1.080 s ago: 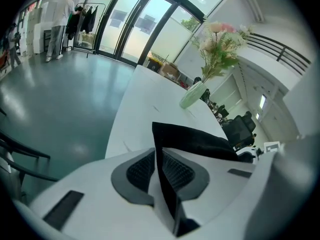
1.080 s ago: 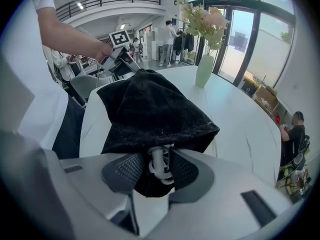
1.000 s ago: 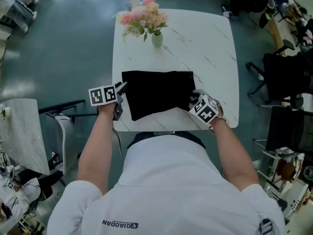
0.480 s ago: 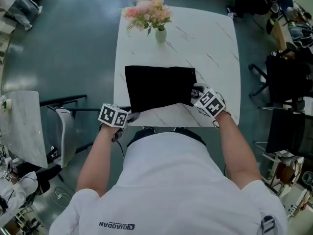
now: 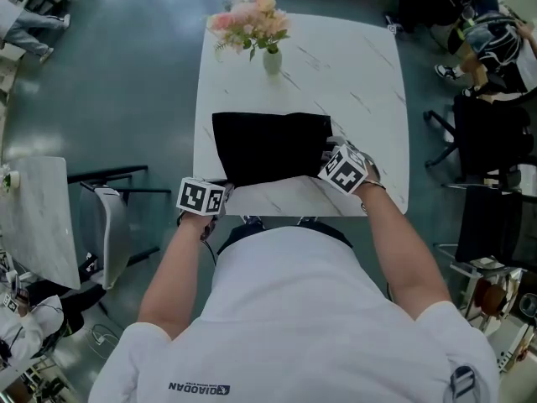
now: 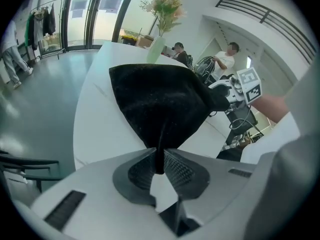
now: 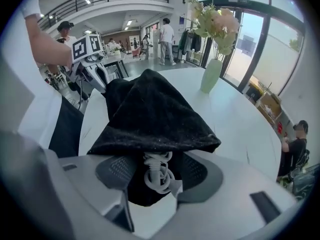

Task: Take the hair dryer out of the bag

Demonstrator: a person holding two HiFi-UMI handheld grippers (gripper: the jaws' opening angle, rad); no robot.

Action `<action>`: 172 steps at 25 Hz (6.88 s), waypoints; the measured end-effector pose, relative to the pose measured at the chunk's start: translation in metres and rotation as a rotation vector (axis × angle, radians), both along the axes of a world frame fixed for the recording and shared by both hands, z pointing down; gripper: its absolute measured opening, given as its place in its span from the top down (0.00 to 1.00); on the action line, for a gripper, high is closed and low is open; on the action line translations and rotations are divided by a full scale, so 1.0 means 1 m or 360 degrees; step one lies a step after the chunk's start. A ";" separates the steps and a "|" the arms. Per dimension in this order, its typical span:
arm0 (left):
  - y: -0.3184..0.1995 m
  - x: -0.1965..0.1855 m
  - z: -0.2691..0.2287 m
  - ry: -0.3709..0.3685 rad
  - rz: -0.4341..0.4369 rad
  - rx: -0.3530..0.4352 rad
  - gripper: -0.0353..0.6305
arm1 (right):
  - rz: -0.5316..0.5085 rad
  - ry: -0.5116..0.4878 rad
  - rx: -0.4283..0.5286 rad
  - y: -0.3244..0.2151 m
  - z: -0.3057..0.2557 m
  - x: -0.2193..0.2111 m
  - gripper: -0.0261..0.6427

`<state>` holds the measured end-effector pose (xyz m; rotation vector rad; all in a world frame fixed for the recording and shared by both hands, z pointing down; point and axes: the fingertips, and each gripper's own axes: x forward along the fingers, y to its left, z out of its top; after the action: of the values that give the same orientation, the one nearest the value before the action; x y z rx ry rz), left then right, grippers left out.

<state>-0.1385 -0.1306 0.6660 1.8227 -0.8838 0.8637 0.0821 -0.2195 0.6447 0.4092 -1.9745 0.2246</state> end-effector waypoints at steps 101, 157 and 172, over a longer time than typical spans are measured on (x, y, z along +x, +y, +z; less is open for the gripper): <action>-0.080 0.057 -0.023 -0.0063 0.0437 0.0294 0.91 | -0.0263 0.0177 0.0049 -0.008 0.017 -0.022 0.62; -0.079 0.146 -0.045 -0.0063 0.0511 0.0443 0.73 | 0.0787 -0.0094 0.0309 -0.015 -0.025 0.182 0.66; -0.047 0.140 -0.050 -0.0109 0.0357 0.0382 0.92 | 0.1041 -0.0092 0.0285 -0.032 0.005 0.213 0.66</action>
<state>0.0011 -0.1778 0.6162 2.1423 -0.8671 0.9997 0.2954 -0.2517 0.6496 1.1733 -1.8653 0.4751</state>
